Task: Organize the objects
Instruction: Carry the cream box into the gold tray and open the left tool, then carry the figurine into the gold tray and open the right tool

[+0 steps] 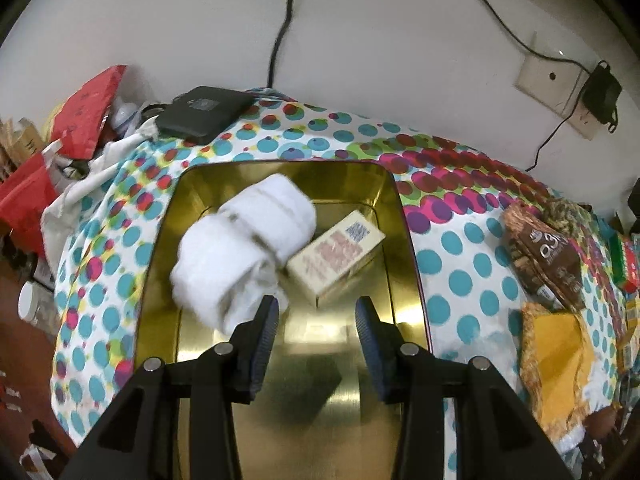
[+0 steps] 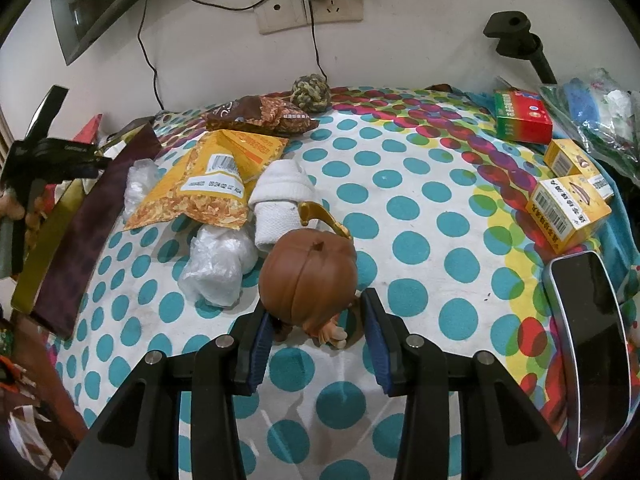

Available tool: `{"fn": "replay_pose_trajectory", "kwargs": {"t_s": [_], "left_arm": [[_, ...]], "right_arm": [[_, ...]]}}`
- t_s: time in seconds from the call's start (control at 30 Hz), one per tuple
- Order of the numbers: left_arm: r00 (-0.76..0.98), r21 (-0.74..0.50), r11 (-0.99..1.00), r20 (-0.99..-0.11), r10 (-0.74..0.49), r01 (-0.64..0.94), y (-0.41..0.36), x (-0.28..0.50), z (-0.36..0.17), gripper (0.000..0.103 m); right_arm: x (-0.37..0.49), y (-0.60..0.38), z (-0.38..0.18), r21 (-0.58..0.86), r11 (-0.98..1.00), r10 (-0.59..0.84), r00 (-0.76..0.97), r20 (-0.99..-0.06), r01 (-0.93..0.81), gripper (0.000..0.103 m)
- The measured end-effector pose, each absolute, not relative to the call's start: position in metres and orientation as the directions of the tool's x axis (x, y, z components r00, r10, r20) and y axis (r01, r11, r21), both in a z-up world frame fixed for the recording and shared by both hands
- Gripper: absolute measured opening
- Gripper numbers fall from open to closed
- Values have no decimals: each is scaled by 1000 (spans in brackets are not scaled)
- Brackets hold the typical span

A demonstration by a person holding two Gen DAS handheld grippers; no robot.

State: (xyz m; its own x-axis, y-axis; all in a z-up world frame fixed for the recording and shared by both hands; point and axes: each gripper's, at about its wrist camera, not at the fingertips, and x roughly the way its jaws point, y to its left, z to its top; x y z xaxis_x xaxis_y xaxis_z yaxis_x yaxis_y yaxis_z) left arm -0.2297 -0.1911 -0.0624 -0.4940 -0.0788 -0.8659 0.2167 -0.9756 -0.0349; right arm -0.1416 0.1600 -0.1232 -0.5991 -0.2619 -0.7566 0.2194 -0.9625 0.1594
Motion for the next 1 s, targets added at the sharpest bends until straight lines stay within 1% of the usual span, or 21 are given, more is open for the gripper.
{"fn": "replay_pose_trajectory", "kwargs": {"t_s": [0.07,0.2,0.37,0.57,0.7,0.83,1.0], "left_arm": [[-519,-52,-976,-852,-68,213,-189,-213,-55,41],[-568,-35,-983,-820,-76,182,-177,-183,-41,41],[-580,-58,-985,-813,-47,162,-169,-151,-32,41],[-588,-87,-983,-809,-26,163,-172,-117,-26,41],[-596,-76,-979,-801,-52,188,-176,-91,-21,41],[-599,-94,-977,-800,-41,193,-179,-59,-18,41],[-624,-29,-982,-776,-97,188,-178,-15,-12,41]], "right_arm": [[-137,158,-119,144,-964,-253,-612,-749,222,38],[-128,156,-108,125,-963,-251,-627,-738,238,37],[-112,158,-93,98,-964,-241,-649,-722,248,37],[-90,153,-61,86,-955,-262,-676,-689,283,37],[-78,139,-36,94,-932,-322,-677,-662,351,37],[-73,111,-14,98,-891,-397,-655,-643,443,37],[-83,64,3,150,-826,-499,-582,-643,543,37]]}}
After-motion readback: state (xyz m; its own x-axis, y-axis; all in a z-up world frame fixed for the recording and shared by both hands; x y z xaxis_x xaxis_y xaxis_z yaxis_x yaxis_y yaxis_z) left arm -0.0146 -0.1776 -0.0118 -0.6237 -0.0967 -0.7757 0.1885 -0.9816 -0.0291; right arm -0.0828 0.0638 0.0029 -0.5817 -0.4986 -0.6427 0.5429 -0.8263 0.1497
